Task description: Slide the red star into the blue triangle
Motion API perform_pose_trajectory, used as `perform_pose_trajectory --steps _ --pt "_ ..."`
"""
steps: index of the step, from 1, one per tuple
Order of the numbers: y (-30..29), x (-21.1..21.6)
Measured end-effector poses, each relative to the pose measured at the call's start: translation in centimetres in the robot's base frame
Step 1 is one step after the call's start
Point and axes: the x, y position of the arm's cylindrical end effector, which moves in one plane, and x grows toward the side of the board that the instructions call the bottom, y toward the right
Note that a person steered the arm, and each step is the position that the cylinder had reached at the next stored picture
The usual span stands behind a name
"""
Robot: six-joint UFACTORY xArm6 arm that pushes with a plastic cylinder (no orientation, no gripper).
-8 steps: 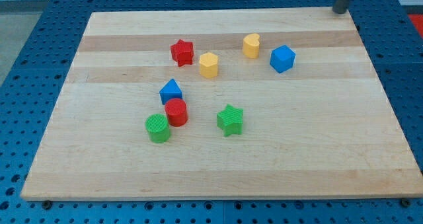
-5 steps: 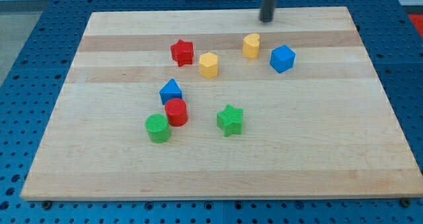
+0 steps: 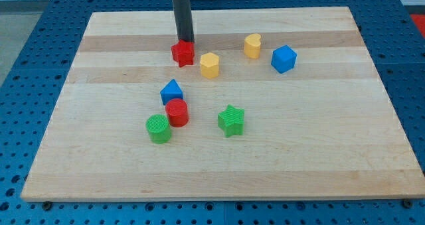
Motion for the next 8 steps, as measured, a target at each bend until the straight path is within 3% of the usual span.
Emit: perform_pose_trajectory --steps 2,4,8 --pt "0.1 1.6" --pt "-0.1 6.0" --pt "-6.0 11.2"
